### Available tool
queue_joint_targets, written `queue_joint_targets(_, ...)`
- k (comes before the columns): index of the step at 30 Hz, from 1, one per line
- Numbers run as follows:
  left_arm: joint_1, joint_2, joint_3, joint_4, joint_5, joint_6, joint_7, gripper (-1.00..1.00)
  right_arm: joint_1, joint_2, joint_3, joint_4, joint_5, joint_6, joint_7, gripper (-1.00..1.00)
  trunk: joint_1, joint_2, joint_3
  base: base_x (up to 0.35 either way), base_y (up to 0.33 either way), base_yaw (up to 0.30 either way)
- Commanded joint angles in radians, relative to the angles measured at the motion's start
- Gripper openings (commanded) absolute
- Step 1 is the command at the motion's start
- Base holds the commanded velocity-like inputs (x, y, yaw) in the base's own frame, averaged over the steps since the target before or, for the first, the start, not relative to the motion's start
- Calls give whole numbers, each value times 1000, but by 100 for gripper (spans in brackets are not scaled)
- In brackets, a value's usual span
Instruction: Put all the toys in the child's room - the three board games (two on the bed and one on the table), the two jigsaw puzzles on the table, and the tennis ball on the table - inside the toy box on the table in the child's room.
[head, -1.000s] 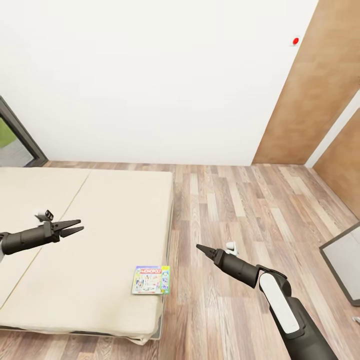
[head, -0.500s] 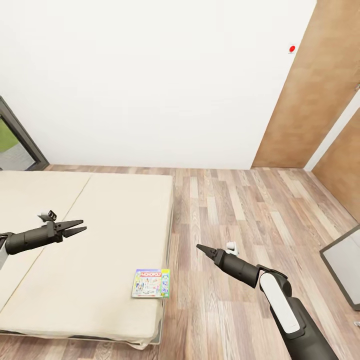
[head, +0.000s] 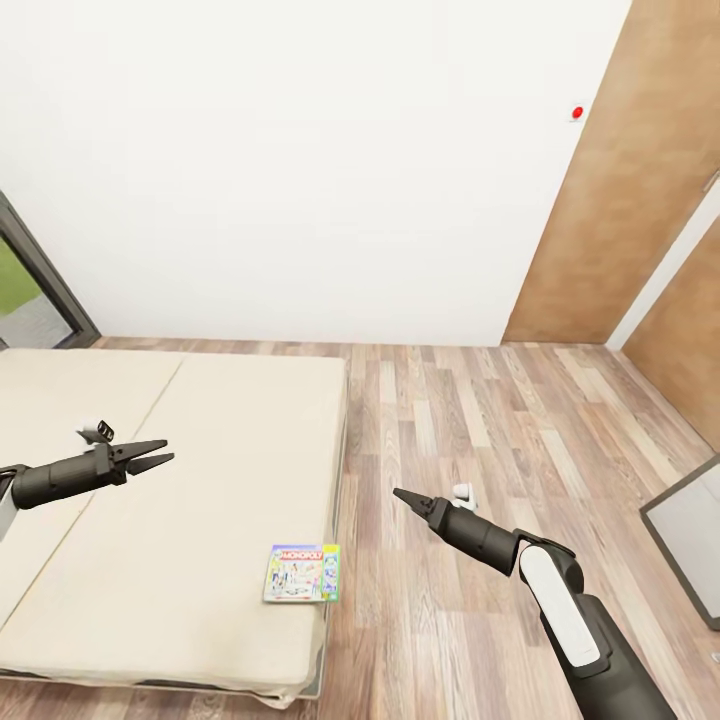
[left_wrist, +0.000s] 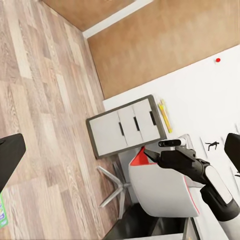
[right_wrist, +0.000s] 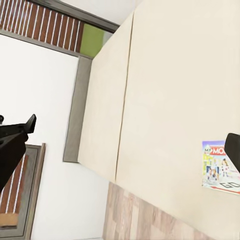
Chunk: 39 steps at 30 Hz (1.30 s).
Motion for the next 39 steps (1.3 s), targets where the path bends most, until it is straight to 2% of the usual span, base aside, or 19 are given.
queue_joint_targets(1, -1, 0, 0, 0, -1, 11, -4, 100, -1, -1, 0, 0, -1, 3, 1, 100, 1, -2, 0, 0, 0, 0)
queue_joint_targets(39, 0, -2, -2, -1, -1, 11, -4, 100, -1, -1, 0, 0, 0, 3, 1, 100, 1, -2, 63, 0, 0, 0)
